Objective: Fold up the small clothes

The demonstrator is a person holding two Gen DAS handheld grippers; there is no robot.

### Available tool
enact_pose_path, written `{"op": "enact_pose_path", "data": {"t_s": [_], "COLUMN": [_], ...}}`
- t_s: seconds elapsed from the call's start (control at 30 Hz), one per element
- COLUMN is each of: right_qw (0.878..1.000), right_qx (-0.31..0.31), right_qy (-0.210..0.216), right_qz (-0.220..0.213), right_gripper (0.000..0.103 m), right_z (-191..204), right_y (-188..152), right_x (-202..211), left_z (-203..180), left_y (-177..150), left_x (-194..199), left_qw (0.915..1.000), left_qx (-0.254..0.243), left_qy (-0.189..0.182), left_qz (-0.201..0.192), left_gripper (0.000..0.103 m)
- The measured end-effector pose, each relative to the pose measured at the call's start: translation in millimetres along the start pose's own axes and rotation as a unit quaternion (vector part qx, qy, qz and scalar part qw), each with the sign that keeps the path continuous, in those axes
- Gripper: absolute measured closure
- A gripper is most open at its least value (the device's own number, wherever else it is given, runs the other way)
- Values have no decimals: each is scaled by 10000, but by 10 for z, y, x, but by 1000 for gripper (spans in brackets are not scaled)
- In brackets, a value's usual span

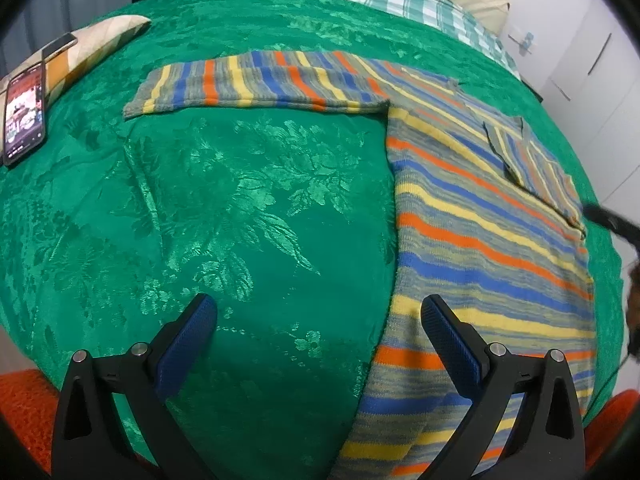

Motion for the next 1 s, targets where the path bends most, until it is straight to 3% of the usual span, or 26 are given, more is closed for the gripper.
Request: {"op": "enact_pose_path", "data": {"t_s": [0.13, 0.23, 0.37, 0.5, 0.53, 0.7, 0.77, 0.83, 0.9, 0.97, 1.0], "right_qw": [9939, 9819, 9597, 9378, 9308, 9200, 9161, 9149, 9139, 9138, 9145], "right_qx": [-259, -646, -1462, -2114, -2205, -2360, -2494, -2567, -2667, -2690, -2651], "right_qy": [-1034, -1729, -2375, -2718, -2869, -3105, -3113, -3099, -3045, -3024, -3039], "right_qz": [-295, -420, -342, -432, -520, -387, -408, -324, -308, -343, -322], "right_gripper": [39, 24, 21, 21, 16, 13, 13, 12, 5, 0, 0], "right_z": [-147, -274, -564, -813, -880, -1097, -1140, -1182, -1229, -1226, -1217], "right_y": [-571, -1087, -1698, -1865, -1867, -1959, -2016, -2065, -2126, -2155, -2169], "right_x": [517, 815, 980, 1143, 1187, 1104, 1091, 1018, 938, 902, 875], "left_z": [17, 16, -28, -63, -60, -62, -34, 48, 156, 133, 127], "left_y": [8, 4, 4, 126, 202, 708, 841, 879, 765, 689, 684], "left_x": [52, 33, 15, 47, 32, -13, -101, -362, -740, -682, -680], "left_qw": [9999, 9999, 9999, 9995, 9993, 9933, 9915, 9937, 9967, 9938, 9937], "left_qx": [68, 62, -18, -28, -30, -97, -52, 30, -51, -269, -277], "left_qy": [-11, 27, 81, -4, 50, 378, 499, 645, 742, 667, 692], "left_qz": [-110, -88, -119, -322, -366, -1085, -1199, -912, -331, -846, -839], "left_gripper": [1, 1, 1, 1, 1, 1, 1, 1, 0, 0, 0]}}
Point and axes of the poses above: each gripper's, at about its wrist camera, not at the fingertips, and x roughly against the way its jaws point, z to its left, y to its top, the point moved 5 cm from there along -x, roughly the way its jaws point, and after that the axes turned 5 degrees about x, right-handed, at the moved point
